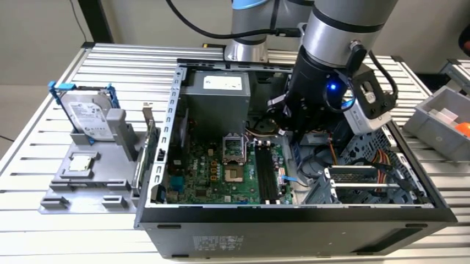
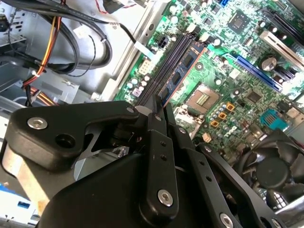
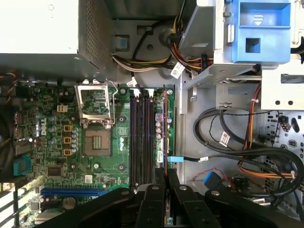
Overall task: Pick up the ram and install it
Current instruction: 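Insert the ram into the slot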
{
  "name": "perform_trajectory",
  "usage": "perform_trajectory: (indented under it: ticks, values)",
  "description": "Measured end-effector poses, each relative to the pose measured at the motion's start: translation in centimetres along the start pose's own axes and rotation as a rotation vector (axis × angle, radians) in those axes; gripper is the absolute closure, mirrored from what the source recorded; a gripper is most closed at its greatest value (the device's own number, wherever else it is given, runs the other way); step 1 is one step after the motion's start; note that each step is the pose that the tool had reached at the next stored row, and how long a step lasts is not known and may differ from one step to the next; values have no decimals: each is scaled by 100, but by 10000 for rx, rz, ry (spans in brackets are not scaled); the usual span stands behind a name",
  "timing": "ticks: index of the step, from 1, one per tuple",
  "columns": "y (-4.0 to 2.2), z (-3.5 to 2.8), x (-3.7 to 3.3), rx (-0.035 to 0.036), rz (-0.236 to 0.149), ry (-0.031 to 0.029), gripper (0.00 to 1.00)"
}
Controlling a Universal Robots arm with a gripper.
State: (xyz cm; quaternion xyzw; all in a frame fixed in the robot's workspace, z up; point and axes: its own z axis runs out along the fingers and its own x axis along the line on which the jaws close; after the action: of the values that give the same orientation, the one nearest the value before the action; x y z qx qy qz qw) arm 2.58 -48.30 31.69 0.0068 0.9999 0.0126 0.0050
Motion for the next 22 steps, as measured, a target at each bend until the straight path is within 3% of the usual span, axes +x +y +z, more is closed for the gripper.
perform_trajectory:
  ticks: [4,17,22]
  values:
    - [0,16,0,-1,2,-1,100]
    - [-5,224,14,53,53,-4,100]
    - [-6,225,14,56,51,-2,100]
